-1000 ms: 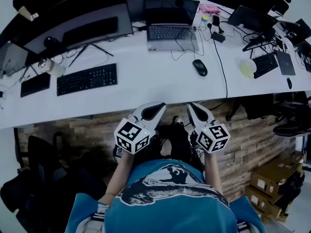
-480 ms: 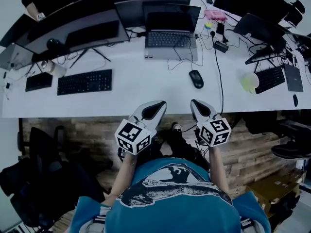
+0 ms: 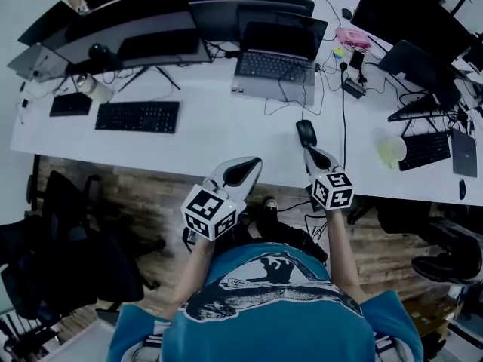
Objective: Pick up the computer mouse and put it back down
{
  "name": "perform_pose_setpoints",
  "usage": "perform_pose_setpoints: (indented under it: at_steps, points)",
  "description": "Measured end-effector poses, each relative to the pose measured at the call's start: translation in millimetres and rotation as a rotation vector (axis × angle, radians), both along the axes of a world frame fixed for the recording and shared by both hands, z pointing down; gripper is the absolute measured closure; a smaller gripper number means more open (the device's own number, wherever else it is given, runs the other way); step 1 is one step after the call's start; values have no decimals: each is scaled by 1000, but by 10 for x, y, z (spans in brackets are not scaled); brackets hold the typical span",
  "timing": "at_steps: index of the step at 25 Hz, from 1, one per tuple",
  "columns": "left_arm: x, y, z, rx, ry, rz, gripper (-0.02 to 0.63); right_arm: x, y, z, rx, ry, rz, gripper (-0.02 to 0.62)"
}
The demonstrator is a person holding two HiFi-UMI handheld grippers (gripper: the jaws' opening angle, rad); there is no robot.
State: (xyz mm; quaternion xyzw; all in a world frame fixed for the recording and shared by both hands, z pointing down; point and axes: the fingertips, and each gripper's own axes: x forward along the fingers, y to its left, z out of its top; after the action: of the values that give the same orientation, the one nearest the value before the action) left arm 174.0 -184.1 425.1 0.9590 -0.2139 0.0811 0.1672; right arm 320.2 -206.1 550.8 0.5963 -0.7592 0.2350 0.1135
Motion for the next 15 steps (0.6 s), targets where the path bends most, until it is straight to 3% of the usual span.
perform_pose_setpoints:
  at_steps: [2, 3, 6, 10, 15]
  points:
    - [12, -1, -1, 6, -1, -27, 592, 85, -105, 122, -26, 18, -14, 583]
    - [12, -1, 4, 7, -2, -42, 592, 117, -155, 184, -39, 24, -23, 531]
    - [-20, -13, 13, 12, -3, -89, 592, 189, -302, 364, -76, 55, -43, 493]
    - [-93, -34, 3, 19, 0, -152, 592, 293, -508, 583, -115, 115, -38, 383]
    - [-141, -7, 28, 19, -1, -200, 592, 436, -700, 869, -188, 185, -41, 294]
